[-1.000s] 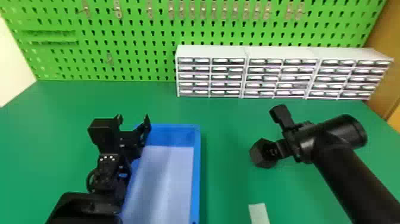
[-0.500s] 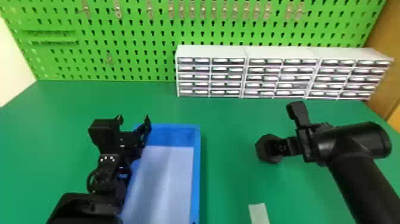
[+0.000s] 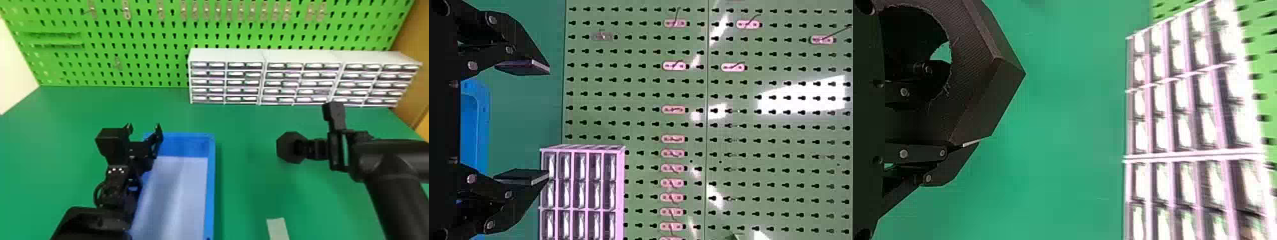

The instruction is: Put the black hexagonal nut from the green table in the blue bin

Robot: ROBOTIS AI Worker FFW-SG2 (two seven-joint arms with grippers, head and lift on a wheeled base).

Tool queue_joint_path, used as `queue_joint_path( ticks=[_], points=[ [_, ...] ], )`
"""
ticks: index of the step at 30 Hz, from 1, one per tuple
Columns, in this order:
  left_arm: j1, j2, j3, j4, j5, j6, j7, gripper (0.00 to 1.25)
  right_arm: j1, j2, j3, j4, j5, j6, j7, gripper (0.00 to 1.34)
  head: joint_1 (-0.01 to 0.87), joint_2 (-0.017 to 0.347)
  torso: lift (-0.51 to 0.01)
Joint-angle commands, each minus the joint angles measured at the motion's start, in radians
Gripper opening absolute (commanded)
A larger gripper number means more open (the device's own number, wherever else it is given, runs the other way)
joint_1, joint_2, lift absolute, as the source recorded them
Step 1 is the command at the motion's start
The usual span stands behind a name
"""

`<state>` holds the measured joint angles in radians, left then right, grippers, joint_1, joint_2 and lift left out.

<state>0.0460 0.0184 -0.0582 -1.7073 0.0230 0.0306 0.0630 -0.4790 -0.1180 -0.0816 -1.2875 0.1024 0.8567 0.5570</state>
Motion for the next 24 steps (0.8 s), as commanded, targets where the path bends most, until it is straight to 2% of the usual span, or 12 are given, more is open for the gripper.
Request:
queue_joint_path(
  ticks=[1, 7, 16, 24],
  points=[
    [0.002, 0.000, 0.000, 0.000, 0.002, 0.000, 0.000, 0.74, 0.036, 0.005, -0.021, -0.088, -0.086, -0.034, -0.034, 0.25, 0.657, 0.057, -0.095],
    [0.002, 0.000, -0.002, 0.000, 0.003, 0.000, 0.000, 0.74, 0.079, 0.009, -0.030, -0.187, -0.196, -0.096, -0.108, 0.25, 0.657, 0.057, -0.095],
    [0.003, 0.000, -0.005, 0.000, 0.000, 0.000, 0.001, 0.74, 0.111, 0.006, -0.014, -0.328, -0.202, -0.131, -0.146, 0.25, 0.657, 0.057, -0.095],
    [0.003, 0.000, 0.000, 0.000, 0.002, 0.000, 0.005, 0.74, 0.129, -0.003, 0.029, -0.392, -0.260, -0.130, -0.157, 0.25, 0.657, 0.057, -0.095]
  ],
)
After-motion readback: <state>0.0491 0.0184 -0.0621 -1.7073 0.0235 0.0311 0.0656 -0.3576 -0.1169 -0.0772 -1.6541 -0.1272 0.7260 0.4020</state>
